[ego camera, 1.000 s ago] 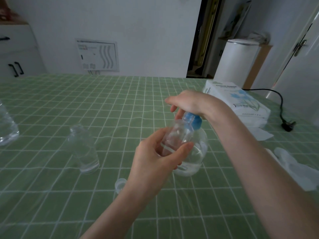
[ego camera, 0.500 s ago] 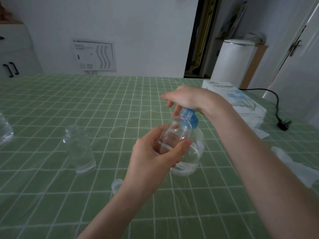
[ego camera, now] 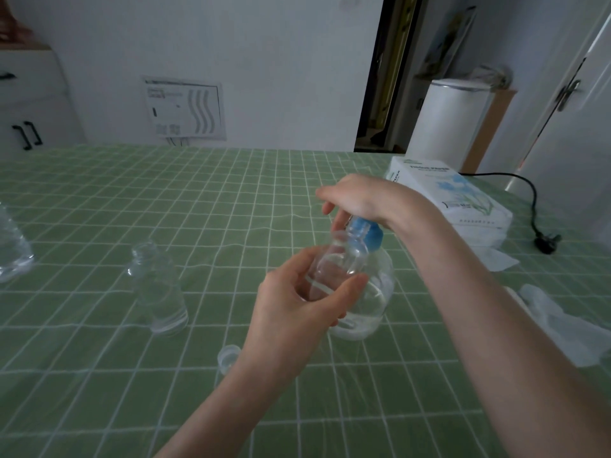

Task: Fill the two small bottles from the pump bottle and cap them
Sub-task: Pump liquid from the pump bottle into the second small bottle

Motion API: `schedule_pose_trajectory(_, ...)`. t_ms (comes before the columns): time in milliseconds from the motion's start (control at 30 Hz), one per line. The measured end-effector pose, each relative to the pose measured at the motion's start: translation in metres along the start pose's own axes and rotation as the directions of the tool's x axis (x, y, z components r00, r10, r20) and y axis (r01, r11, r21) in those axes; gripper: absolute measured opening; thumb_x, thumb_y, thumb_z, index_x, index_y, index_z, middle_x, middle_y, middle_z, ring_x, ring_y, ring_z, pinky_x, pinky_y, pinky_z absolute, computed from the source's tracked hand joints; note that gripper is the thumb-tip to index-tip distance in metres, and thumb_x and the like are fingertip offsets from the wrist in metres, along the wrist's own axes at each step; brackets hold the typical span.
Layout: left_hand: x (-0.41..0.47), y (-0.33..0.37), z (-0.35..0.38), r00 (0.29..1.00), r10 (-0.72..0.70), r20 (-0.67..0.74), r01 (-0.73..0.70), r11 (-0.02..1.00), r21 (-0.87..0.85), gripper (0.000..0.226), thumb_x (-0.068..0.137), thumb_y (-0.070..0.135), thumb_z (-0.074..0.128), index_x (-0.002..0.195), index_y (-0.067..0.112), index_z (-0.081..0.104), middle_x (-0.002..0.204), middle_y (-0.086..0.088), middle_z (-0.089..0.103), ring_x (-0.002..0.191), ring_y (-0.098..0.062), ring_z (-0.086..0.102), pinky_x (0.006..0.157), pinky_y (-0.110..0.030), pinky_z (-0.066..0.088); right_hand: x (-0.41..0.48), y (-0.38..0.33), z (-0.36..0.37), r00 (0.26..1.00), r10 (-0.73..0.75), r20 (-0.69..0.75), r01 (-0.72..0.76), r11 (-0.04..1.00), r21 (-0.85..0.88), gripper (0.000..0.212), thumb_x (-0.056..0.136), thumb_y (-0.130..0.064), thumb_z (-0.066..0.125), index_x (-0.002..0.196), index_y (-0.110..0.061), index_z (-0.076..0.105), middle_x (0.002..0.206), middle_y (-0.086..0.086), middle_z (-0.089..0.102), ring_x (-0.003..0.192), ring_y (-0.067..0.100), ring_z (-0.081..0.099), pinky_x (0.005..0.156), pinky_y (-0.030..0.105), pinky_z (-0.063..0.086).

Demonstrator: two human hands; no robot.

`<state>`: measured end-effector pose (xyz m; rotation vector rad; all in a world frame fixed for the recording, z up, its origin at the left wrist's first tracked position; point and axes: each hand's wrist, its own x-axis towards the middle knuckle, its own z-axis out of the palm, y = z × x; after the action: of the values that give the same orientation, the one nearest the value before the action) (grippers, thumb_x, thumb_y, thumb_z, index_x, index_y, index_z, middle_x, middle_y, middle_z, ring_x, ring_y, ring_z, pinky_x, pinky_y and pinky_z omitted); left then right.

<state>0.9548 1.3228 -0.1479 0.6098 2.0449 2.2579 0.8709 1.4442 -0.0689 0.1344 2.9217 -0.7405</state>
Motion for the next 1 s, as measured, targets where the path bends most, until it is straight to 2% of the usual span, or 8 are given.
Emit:
schedule_pose_trajectory(167,0.0013,0.0022,0.0011,1.0,0.012,-0.007,-0.013,1.0,-0.023,0.013,0.074,0.02,0.072,0.085,0.026,0.068,0.053,0.009,0.065,0.045,0.002,0.057,0.041,-0.009,0.04,0.0041,-0.0011,-0.0051,1.0,-0.005,-0.026,0.005,1.0,0.0,0.047,0.096,-0.041,0.042,0.127,-0.008,0.056,0.119,0.013,0.065,0.112,0.027,0.056,0.081,0.035,0.035)
schedule_pose_trajectory(333,0.0006,0.0023,0.0019,1.0,0.012,-0.004,-0.012,1.0,-0.027,0.013,0.073,0.02,0.072,0.085,0.024,0.067,0.052,0.009,0.064,0.043,0.002,0.055,0.039,-0.008,0.039,0.004,0.0014,-0.0038,1.0,0.008,-0.018,-0.007,1.0,0.03,0.054,0.096,-0.047,0.041,0.136,-0.012,0.05,0.134,0.01,0.058,0.121,0.028,0.052,0.08,0.034,0.03)
schedule_pose_trajectory(500,-0.0016,0.0004,0.0005,1.0,-0.004,-0.007,0.004,1.0,-0.004,0.011,0.075,0.019,0.072,0.084,0.022,0.067,0.051,0.009,0.063,0.042,0.002,0.054,0.039,-0.009,0.039,0.0045,0.004,0.0025,1.0,0.012,-0.001,-0.012,0.999,0.052,0.051,0.096,-0.045,0.041,0.132,-0.011,0.054,0.132,0.013,0.059,0.117,0.029,0.055,0.086,0.036,0.038)
schedule_pose_trajectory(733,-0.0009,0.0011,0.0006,1.0,0.008,-0.001,-0.008,1.0,0.006,0.014,0.076,0.016,0.072,0.087,0.022,0.068,0.053,0.01,0.065,0.045,0.002,0.057,0.041,-0.009,0.04,0.0047,0.0039,0.001,1.0,0.012,-0.008,-0.011,0.999,0.049,0.056,0.096,-0.049,0.04,0.136,-0.011,0.05,0.135,0.013,0.056,0.122,0.029,0.051,0.085,0.037,0.032)
schedule_pose_trajectory(867,0.0002,0.0034,0.0002,1.0,0.019,-0.002,-0.019,1.0,0.002,0.013,0.075,0.018,0.072,0.086,0.023,0.068,0.054,0.01,0.066,0.046,0.002,0.058,0.041,-0.009,0.041,0.0052,0.0003,-0.0042,0.999,-0.013,-0.041,0.014,0.999,0.032,0.058,0.096,-0.05,0.04,0.136,-0.008,0.05,0.127,0.014,0.062,0.119,0.028,0.053,0.085,0.035,0.032)
schedule_pose_trajectory(1000,0.0006,0.003,0.0005,1.0,0.01,0.0,-0.01,1.0,-0.001,0.012,0.075,0.019,0.071,0.085,0.025,0.067,0.053,0.009,0.065,0.045,0.002,0.057,0.041,-0.008,0.04,0.0061,0.001,-0.0026,1.0,0.0,-0.031,0.002,0.999,0.045,0.057,0.096,-0.051,0.039,0.136,-0.011,0.051,0.136,0.012,0.056,0.126,0.029,0.049,0.084,0.035,0.029)
